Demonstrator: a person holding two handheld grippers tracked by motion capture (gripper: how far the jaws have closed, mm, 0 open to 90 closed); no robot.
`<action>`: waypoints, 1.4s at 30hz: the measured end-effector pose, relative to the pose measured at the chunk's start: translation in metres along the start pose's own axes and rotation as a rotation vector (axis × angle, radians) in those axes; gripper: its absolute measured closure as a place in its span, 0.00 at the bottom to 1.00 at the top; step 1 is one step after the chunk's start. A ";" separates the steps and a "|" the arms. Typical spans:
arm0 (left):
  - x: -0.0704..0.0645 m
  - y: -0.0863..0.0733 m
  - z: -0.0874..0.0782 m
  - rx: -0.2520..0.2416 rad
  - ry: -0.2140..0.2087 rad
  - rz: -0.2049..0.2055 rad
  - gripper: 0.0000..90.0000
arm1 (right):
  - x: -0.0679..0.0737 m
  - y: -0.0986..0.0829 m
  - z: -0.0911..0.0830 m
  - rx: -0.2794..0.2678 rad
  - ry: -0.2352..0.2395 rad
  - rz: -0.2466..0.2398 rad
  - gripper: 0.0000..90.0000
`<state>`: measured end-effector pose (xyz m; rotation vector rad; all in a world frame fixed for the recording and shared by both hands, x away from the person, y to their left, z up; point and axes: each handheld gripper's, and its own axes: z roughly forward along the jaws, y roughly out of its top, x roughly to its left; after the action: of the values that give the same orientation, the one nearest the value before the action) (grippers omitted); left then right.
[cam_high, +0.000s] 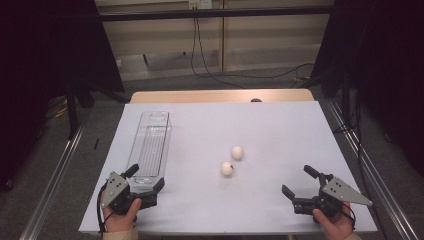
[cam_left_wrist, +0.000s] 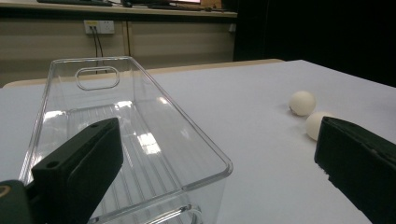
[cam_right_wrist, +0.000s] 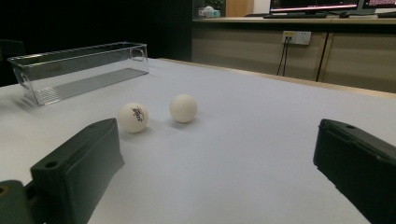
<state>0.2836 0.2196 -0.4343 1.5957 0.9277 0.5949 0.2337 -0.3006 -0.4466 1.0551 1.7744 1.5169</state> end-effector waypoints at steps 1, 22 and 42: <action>0.000 0.000 0.000 0.000 0.000 0.000 0.01 | 0.000 0.000 0.000 0.000 0.000 0.000 0.01; -0.003 0.003 0.000 0.017 -0.018 0.002 0.01 | 0.003 0.001 0.005 0.001 0.020 0.000 0.01; -0.013 0.009 0.009 0.012 -0.048 -0.014 0.01 | 0.003 0.001 0.004 -0.004 0.024 0.001 0.01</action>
<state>0.2854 0.2037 -0.4268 1.6064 0.9079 0.5397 0.2356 -0.2958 -0.4457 1.0394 1.7867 1.5393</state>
